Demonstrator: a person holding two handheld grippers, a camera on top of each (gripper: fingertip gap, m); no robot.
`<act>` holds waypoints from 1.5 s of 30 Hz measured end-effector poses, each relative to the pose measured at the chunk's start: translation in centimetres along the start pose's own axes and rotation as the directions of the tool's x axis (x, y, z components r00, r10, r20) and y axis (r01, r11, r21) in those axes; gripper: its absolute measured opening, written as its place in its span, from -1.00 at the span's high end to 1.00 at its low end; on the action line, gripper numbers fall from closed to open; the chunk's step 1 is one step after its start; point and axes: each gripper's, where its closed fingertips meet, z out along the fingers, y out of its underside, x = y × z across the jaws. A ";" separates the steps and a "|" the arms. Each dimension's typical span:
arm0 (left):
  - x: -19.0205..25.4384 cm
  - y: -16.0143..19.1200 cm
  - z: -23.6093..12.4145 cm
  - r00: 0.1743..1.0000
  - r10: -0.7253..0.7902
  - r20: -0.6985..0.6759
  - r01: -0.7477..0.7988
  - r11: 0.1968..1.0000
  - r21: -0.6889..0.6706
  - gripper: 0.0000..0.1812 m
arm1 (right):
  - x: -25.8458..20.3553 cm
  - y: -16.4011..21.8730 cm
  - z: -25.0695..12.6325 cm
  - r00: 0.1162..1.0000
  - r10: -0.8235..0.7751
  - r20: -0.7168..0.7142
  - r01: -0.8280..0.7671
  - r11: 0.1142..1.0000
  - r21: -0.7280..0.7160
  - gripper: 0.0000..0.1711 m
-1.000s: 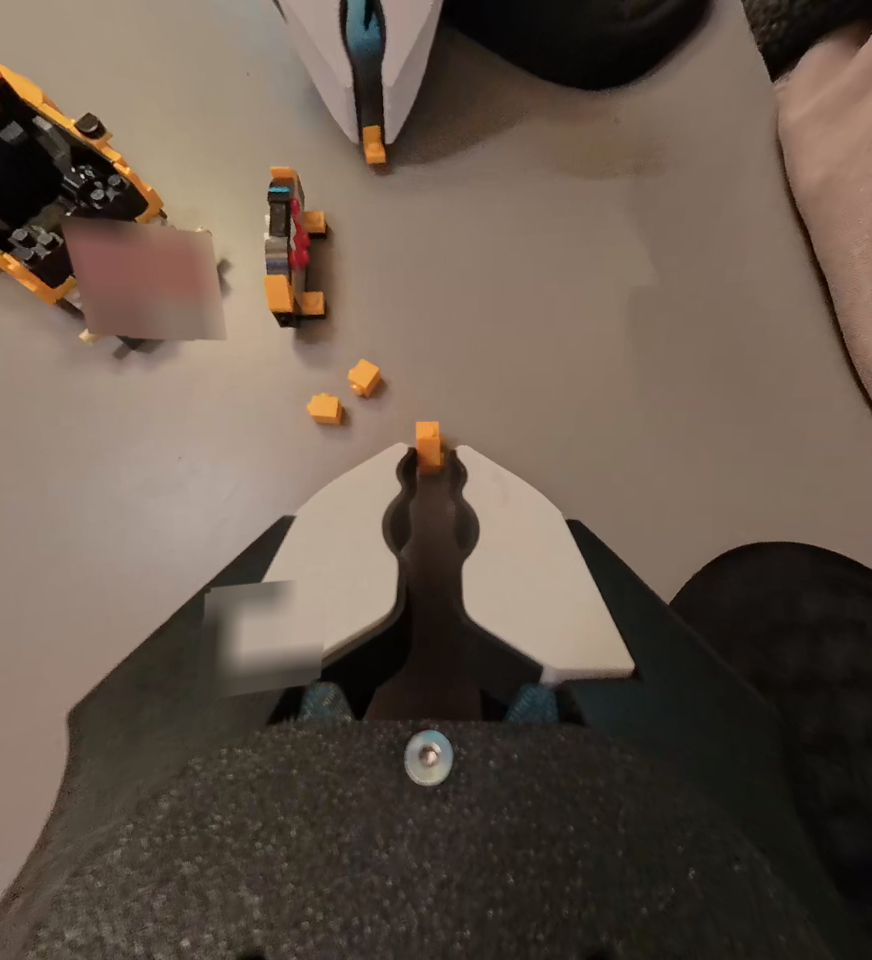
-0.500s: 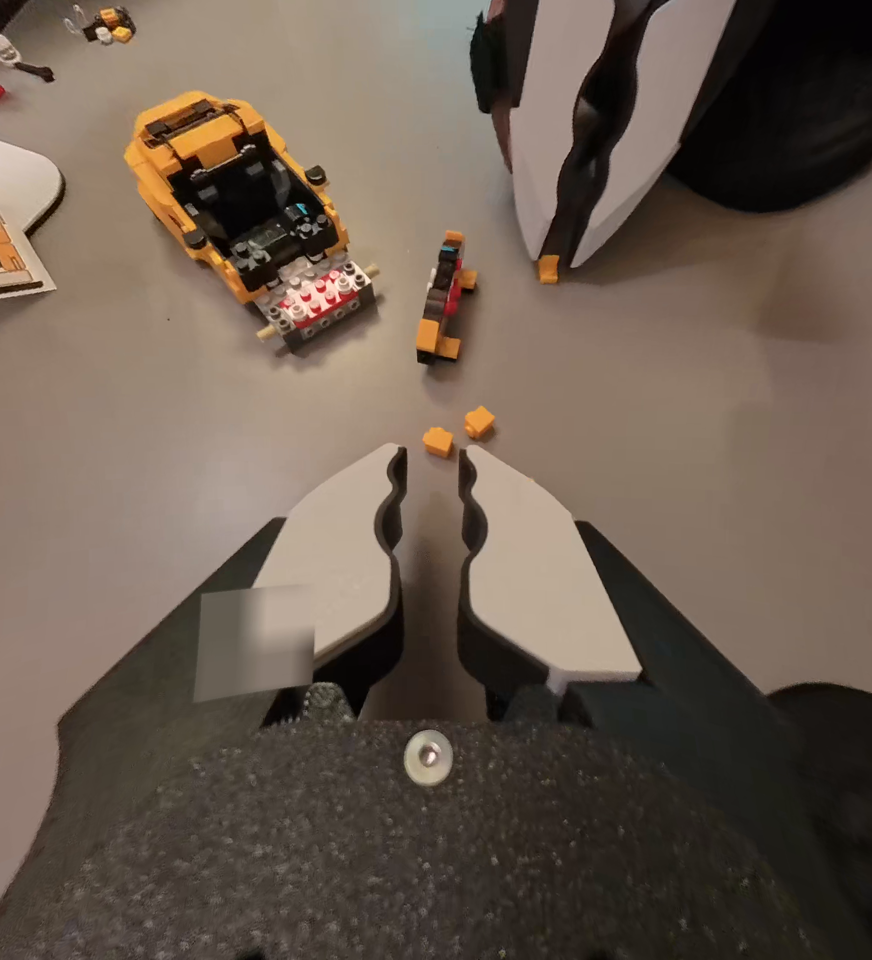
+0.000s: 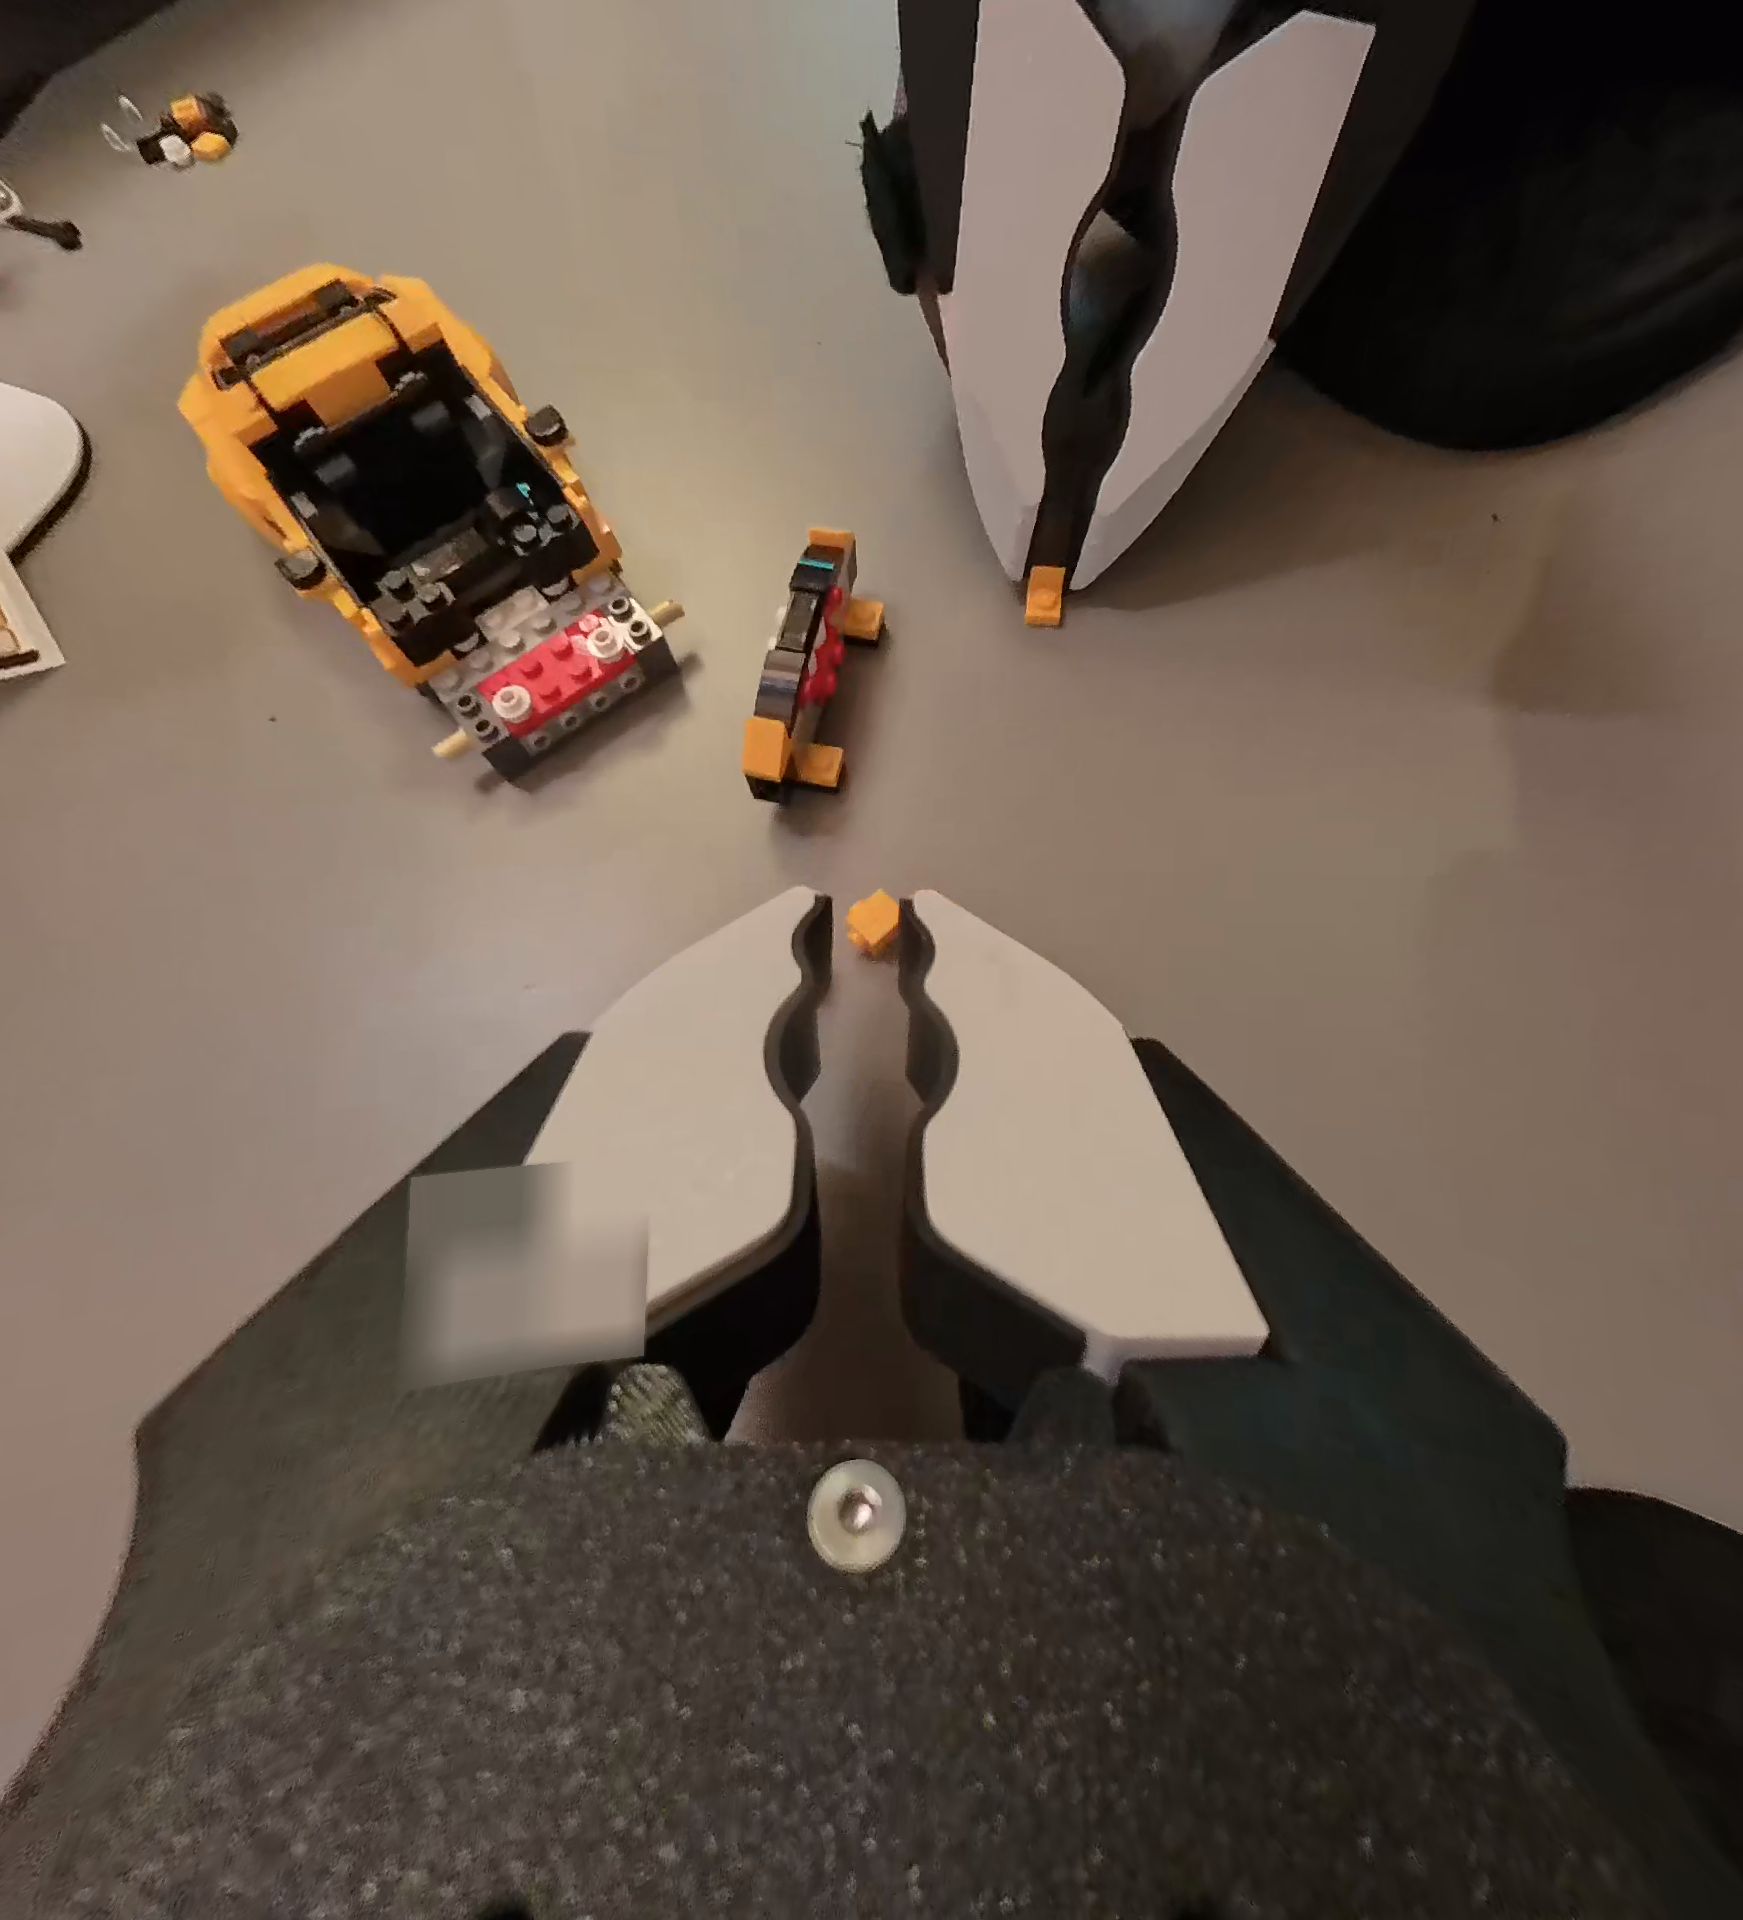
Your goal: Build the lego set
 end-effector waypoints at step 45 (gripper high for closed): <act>2.7 -8.1 -0.7 0.961 0.194 0.198 -0.254 0.903 0.347 0.87 | 0.8 -5.5 -5.5 0.973 0.187 0.133 -0.226 0.879 0.419 0.62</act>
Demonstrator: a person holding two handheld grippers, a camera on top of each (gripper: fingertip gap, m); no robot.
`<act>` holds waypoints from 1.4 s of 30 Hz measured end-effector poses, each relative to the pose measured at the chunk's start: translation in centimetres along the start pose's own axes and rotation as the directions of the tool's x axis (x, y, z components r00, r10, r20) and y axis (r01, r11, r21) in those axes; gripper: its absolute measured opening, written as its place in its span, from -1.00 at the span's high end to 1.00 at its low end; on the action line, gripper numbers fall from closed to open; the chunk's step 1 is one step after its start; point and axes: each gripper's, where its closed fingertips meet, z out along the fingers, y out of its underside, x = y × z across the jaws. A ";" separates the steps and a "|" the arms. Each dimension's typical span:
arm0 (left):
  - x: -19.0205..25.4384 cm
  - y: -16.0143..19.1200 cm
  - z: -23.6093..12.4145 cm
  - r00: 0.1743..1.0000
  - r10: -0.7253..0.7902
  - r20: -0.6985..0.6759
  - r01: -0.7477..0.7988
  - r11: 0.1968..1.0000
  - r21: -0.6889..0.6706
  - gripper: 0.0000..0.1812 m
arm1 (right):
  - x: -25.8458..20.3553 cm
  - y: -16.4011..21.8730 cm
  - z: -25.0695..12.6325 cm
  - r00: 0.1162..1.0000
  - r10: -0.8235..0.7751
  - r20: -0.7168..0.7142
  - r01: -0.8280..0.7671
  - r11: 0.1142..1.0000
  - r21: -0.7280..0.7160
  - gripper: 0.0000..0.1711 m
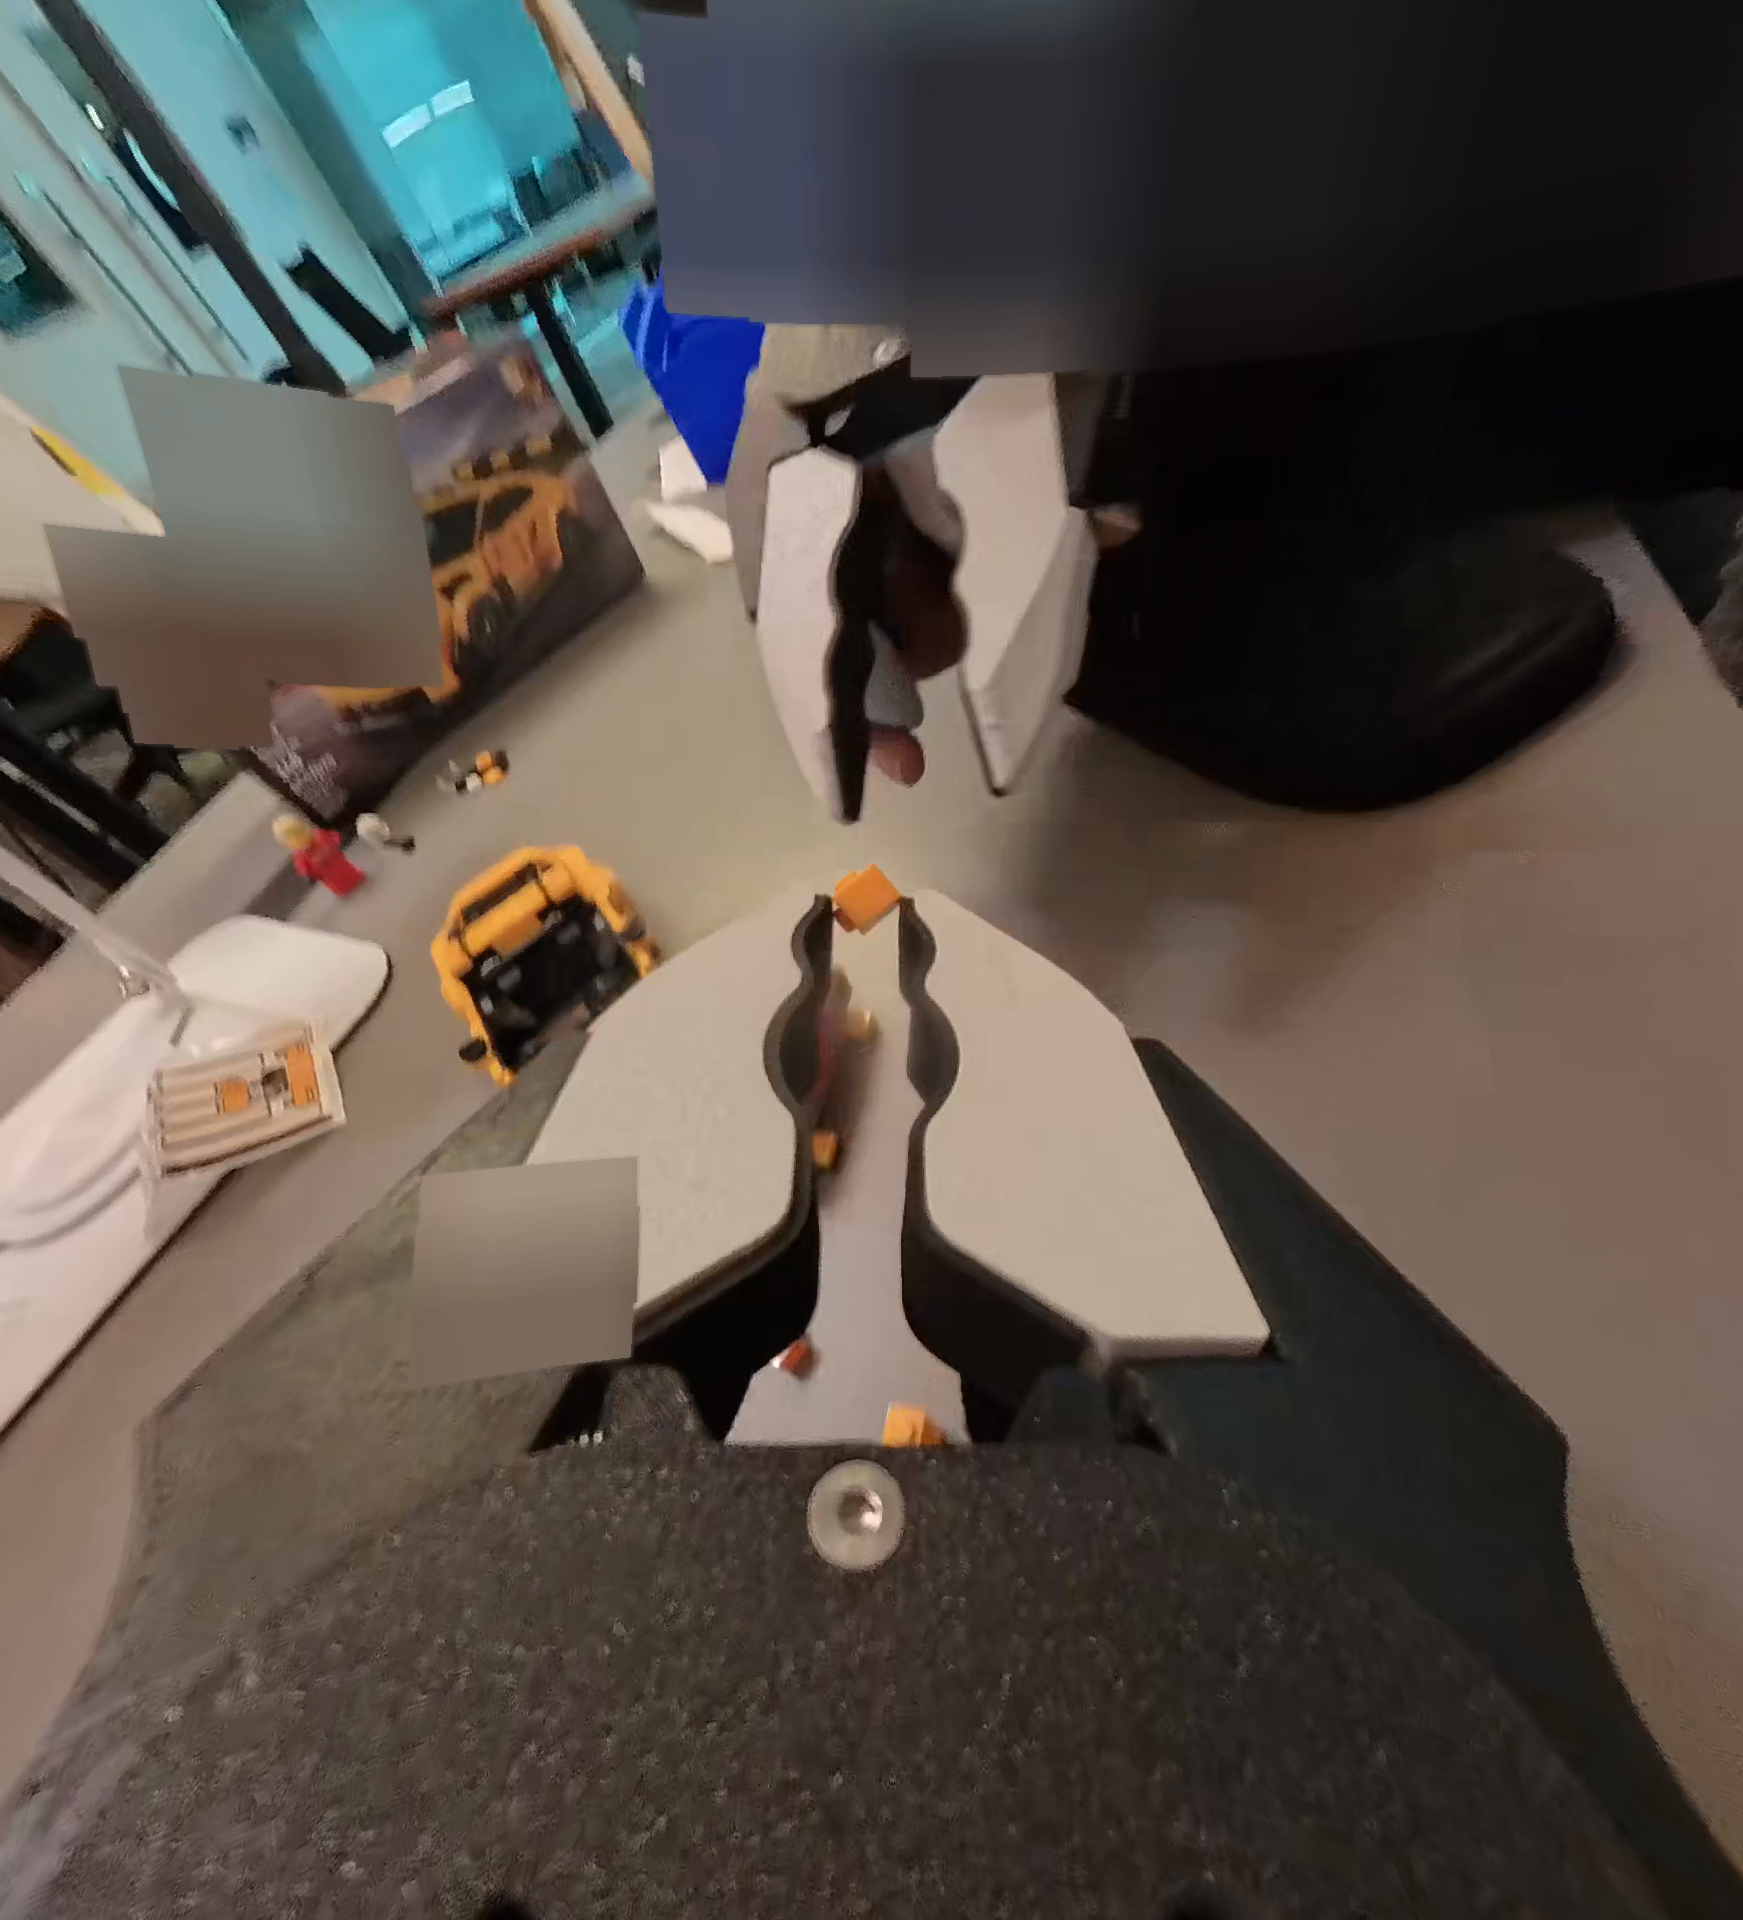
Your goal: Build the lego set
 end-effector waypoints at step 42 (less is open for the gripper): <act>-1.5 -3.0 -0.4 0.750 -0.627 -0.210 0.661 0.722 0.205 0.81 | 2.1 -3.7 0.0 0.908 -0.120 -0.401 0.224 0.948 0.224 0.87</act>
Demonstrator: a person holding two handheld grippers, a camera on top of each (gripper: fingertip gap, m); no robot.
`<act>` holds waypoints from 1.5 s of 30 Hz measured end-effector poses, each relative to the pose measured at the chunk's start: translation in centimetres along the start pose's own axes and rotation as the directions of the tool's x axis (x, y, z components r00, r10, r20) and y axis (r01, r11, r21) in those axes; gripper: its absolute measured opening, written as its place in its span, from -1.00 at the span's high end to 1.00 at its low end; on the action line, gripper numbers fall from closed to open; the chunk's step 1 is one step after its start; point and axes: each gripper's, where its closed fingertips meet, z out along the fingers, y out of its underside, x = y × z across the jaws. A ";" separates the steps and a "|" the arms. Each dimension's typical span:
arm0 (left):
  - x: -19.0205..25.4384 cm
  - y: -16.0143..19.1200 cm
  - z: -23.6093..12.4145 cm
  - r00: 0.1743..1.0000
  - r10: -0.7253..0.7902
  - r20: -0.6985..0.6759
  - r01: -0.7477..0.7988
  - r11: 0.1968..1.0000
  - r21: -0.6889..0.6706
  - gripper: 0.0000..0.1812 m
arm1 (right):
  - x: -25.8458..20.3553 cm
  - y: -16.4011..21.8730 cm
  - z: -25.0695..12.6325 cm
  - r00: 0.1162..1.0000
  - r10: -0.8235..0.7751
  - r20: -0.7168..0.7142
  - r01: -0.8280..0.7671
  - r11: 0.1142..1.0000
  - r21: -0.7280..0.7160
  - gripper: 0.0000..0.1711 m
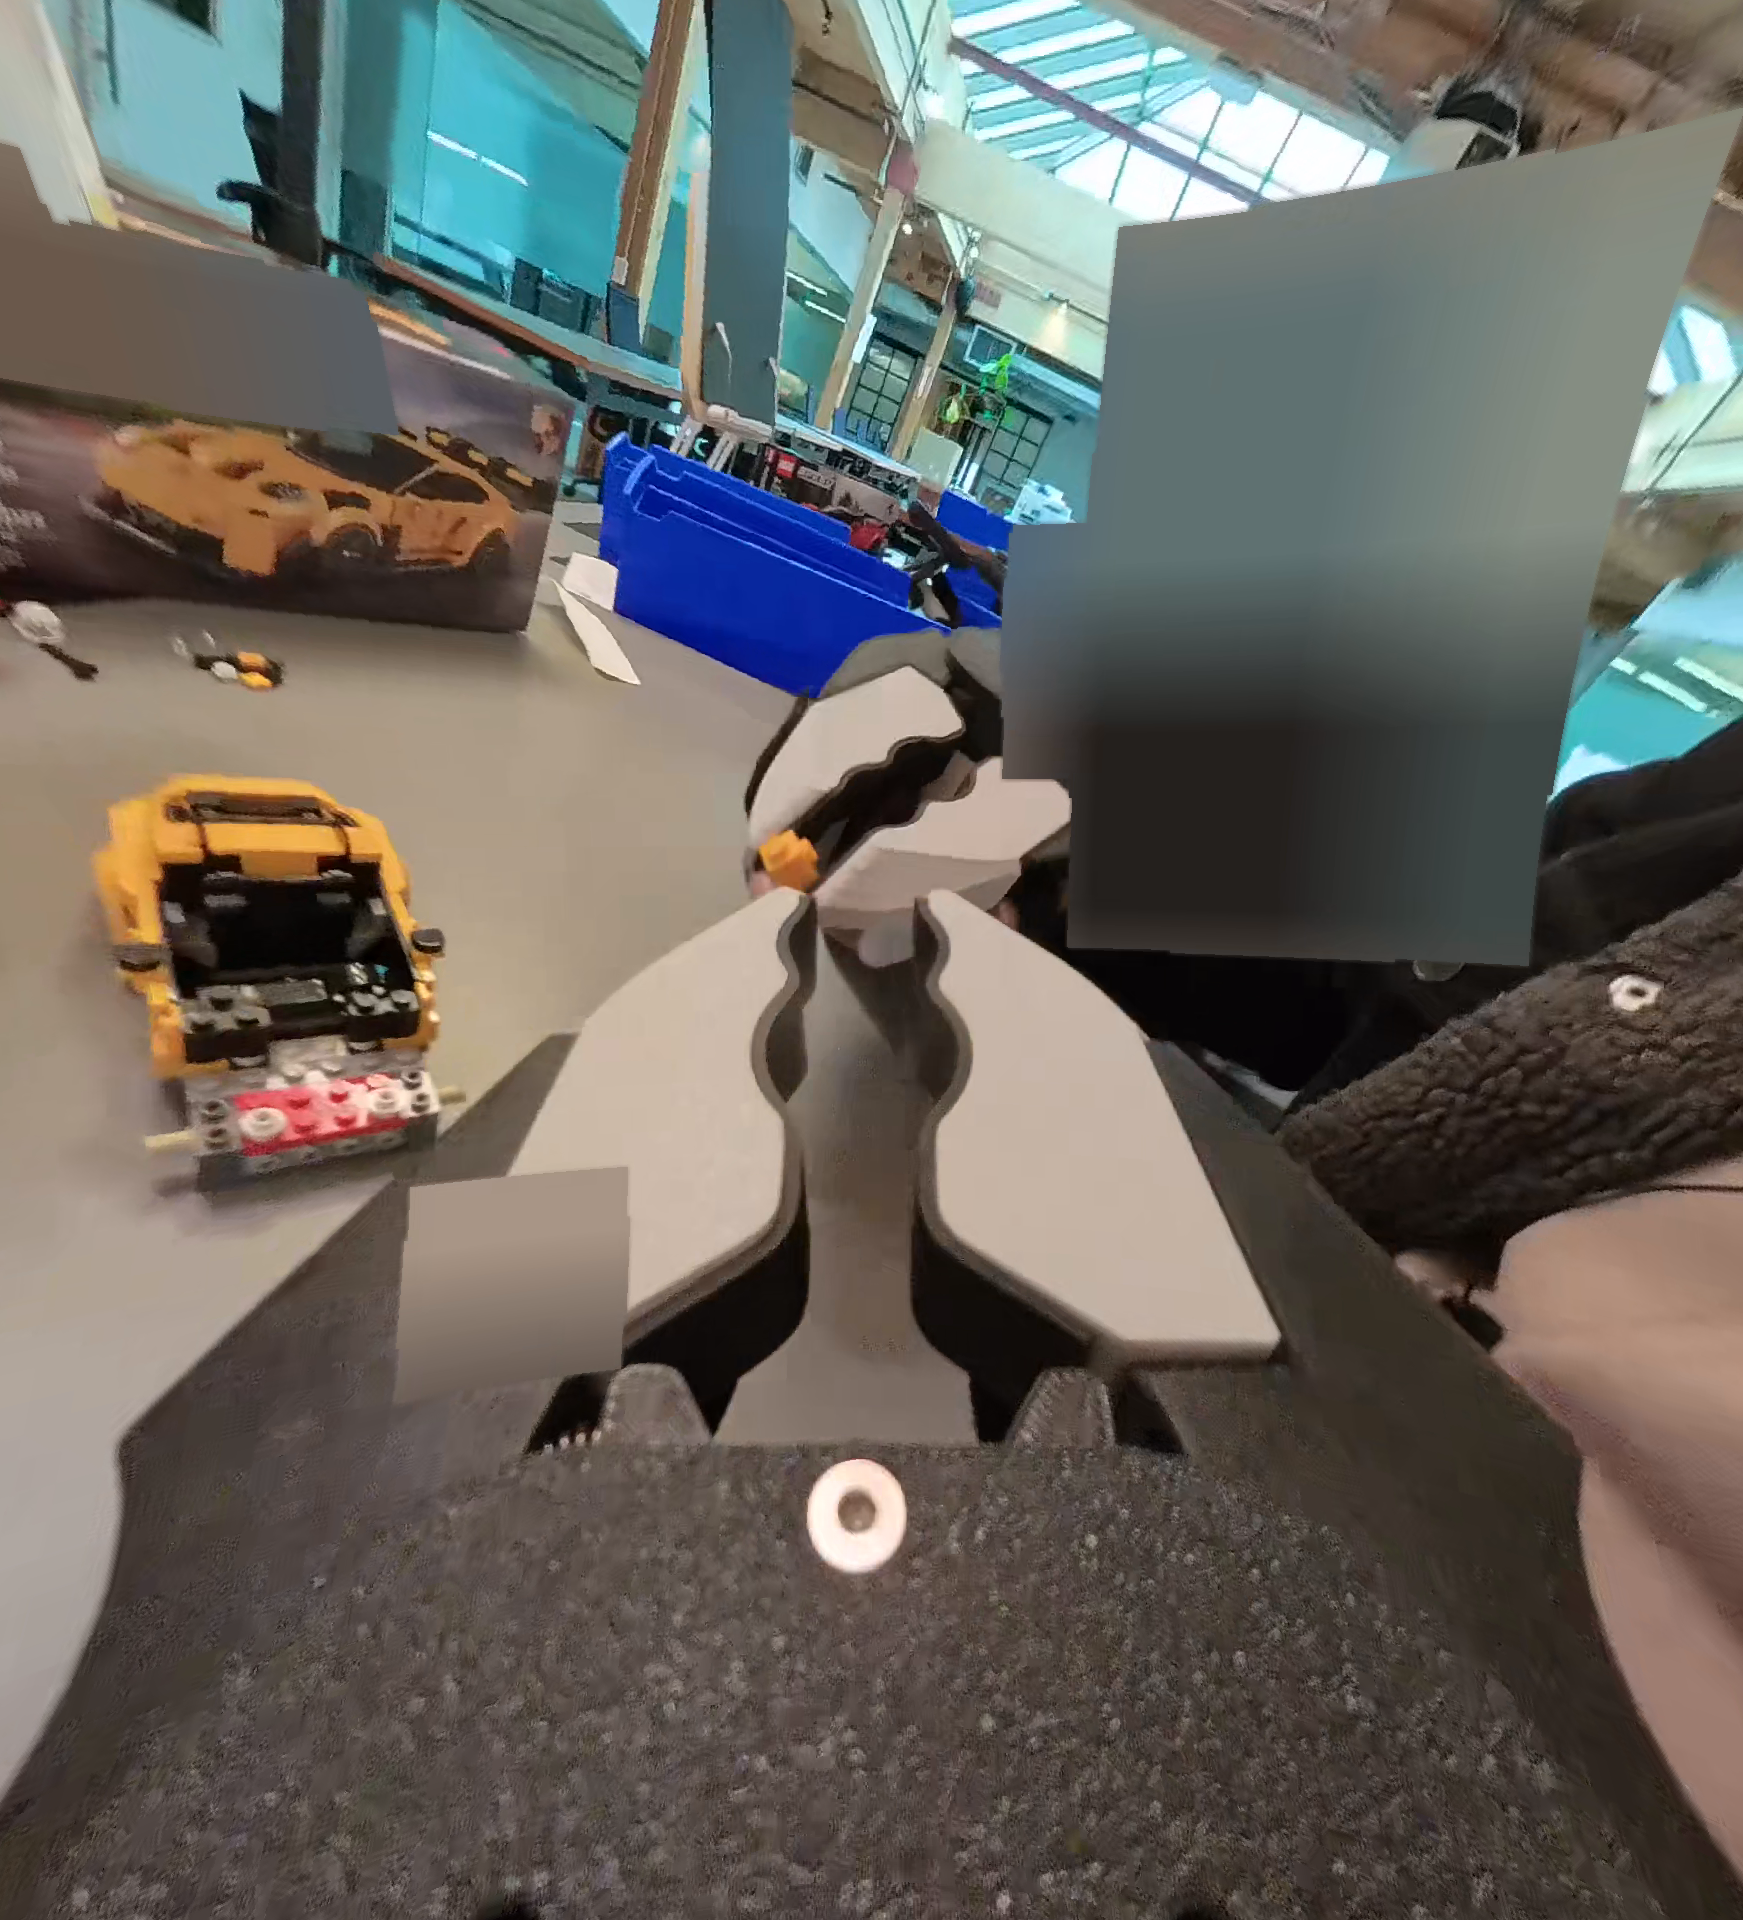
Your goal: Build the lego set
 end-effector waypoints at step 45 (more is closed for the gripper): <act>4.2 6.8 -0.6 0.915 -0.275 -0.297 0.104 0.869 -0.484 0.89 | -8.8 1.6 -0.3 0.739 -0.627 0.246 0.648 0.762 -0.006 0.80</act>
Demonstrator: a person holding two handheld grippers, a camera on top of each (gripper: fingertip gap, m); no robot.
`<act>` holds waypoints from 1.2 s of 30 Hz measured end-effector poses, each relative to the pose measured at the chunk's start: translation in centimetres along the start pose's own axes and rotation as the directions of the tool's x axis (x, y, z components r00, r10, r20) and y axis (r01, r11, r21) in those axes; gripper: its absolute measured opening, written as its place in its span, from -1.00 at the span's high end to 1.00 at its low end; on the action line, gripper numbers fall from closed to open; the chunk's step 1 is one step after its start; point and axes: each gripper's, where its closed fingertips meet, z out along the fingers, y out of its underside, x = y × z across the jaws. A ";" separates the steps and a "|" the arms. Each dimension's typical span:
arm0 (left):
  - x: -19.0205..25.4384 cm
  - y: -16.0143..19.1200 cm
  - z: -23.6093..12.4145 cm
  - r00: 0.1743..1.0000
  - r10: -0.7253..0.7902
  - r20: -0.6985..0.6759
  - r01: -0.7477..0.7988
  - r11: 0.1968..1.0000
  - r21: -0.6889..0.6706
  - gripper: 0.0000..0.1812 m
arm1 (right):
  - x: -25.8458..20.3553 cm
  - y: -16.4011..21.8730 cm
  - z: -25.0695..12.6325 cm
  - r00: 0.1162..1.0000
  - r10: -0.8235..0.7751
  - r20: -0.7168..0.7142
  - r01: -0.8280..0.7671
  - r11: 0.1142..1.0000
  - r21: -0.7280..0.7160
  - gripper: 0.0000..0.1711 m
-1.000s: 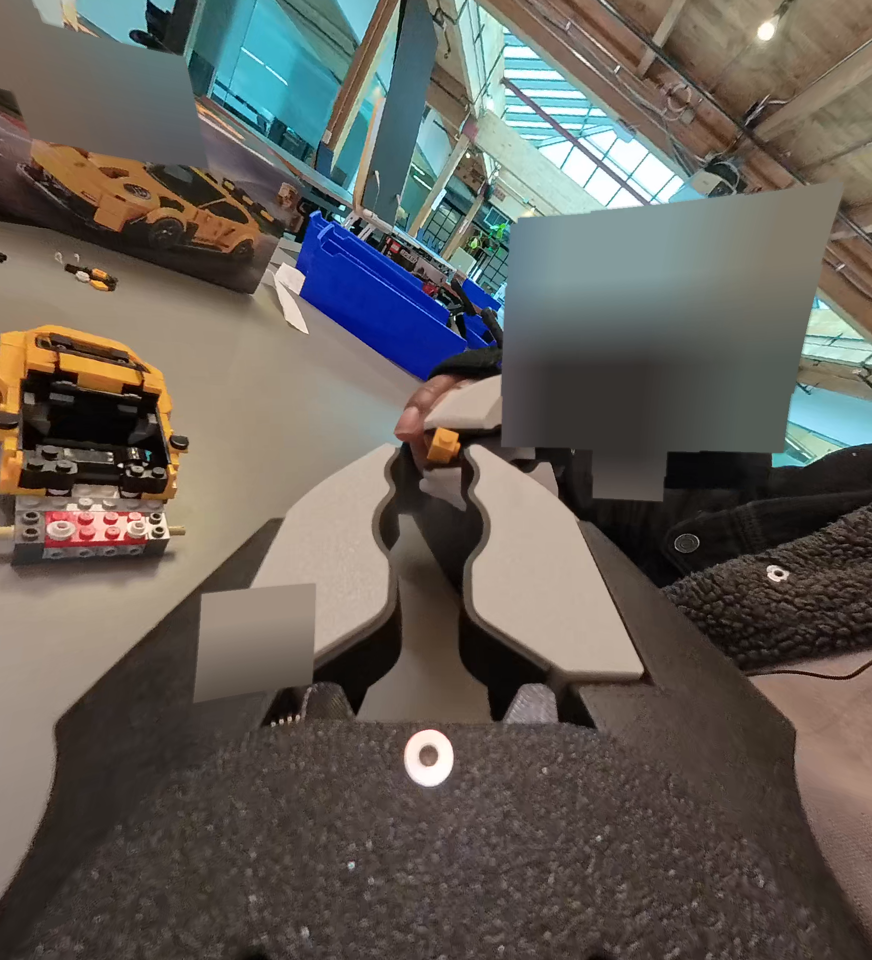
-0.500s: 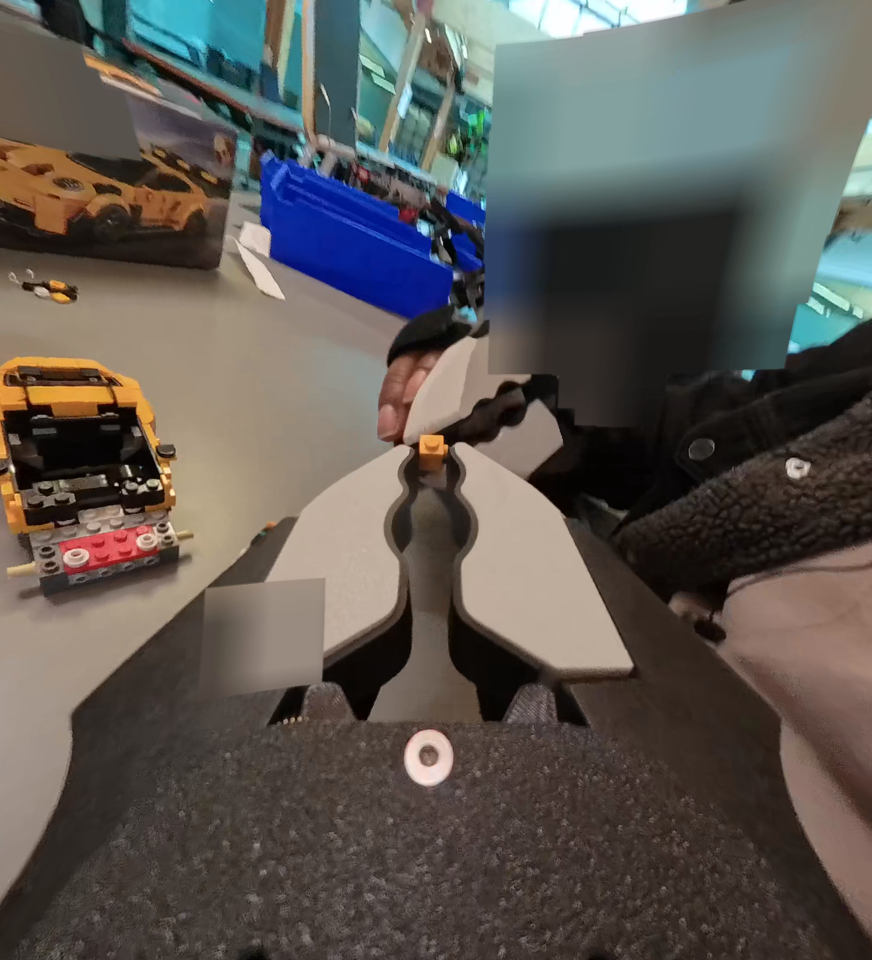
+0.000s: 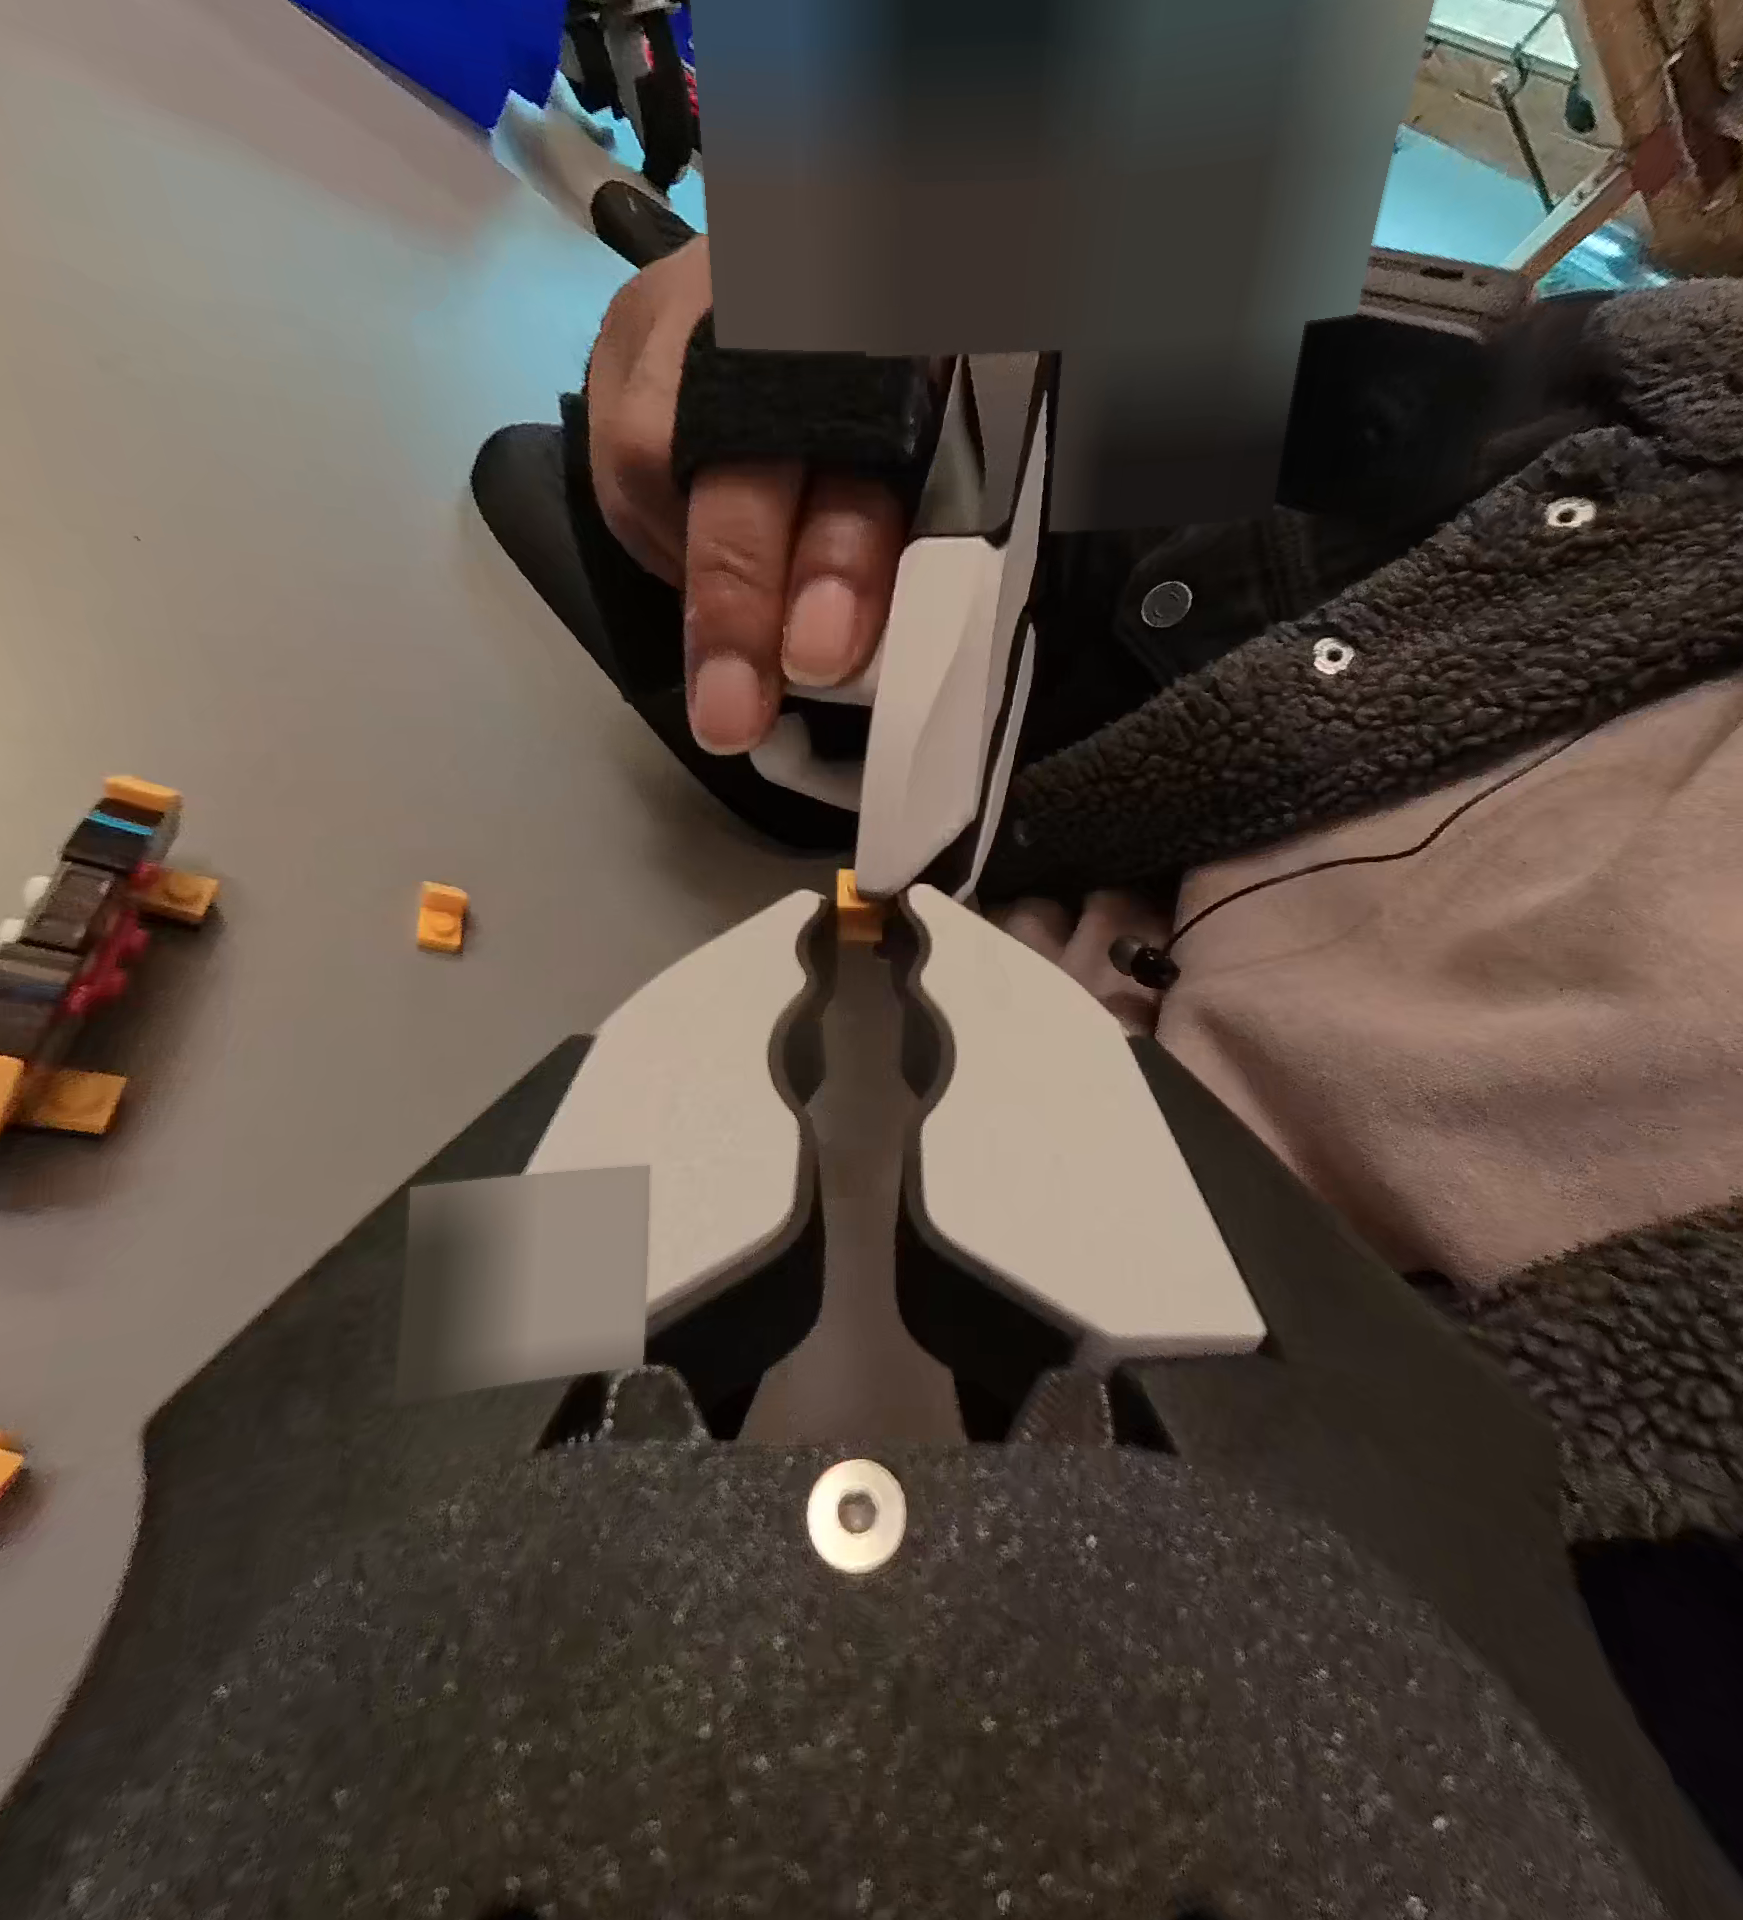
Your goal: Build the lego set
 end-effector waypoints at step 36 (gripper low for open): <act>0.9 -2.0 -1.1 0.997 -0.038 -0.062 0.047 0.987 0.152 0.90 | 2.1 -0.4 -0.7 0.988 0.142 -0.060 -0.138 0.988 0.067 0.87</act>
